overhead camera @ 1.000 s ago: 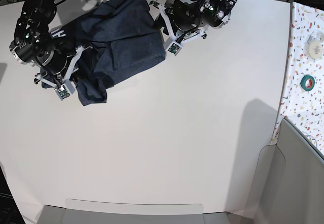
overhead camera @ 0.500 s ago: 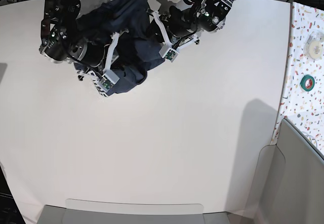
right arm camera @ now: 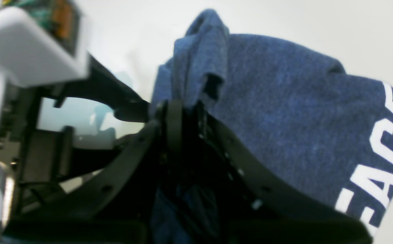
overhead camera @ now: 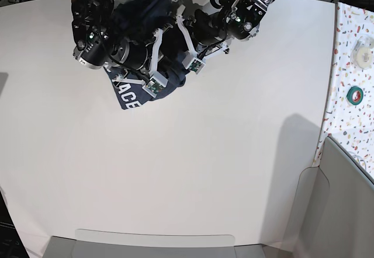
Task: Layout the t-shirt on the table in an organized manner, then fold the t-shirt properly
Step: 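Lift the shirt end with the right gripper and fold it over the stack, then tuck and press the folded layers with both grippers, then push the folded shirt bundle with the right gripper to square it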
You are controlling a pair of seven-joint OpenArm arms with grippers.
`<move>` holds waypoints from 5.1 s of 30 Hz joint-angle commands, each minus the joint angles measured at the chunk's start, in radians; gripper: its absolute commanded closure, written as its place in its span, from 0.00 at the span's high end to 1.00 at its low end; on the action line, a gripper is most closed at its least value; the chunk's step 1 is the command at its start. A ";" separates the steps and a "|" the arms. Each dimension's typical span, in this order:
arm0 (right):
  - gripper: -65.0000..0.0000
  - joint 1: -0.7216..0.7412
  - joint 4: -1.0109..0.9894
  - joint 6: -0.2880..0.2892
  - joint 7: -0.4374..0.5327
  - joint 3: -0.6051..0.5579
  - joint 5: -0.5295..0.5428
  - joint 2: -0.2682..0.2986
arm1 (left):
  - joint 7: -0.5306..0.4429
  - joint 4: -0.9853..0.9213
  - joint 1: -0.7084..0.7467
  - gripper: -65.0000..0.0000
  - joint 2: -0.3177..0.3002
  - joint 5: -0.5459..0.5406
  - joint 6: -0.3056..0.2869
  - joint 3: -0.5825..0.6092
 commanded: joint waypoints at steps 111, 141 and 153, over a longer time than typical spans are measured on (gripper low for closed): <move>0.00 -0.130 0.017 -0.101 0.041 0.079 0.341 0.080 | 0.041 0.042 -0.041 0.32 -0.033 0.040 0.029 -0.011; 0.00 0.287 -0.256 -0.082 0.177 0.344 -0.038 0.063 | 0.118 0.263 -0.058 0.29 -0.058 -0.589 -0.210 -0.344; 0.00 0.448 -0.577 -0.020 0.342 0.113 -0.176 0.063 | 0.228 0.210 -0.116 0.22 -0.119 -0.878 -0.448 -0.284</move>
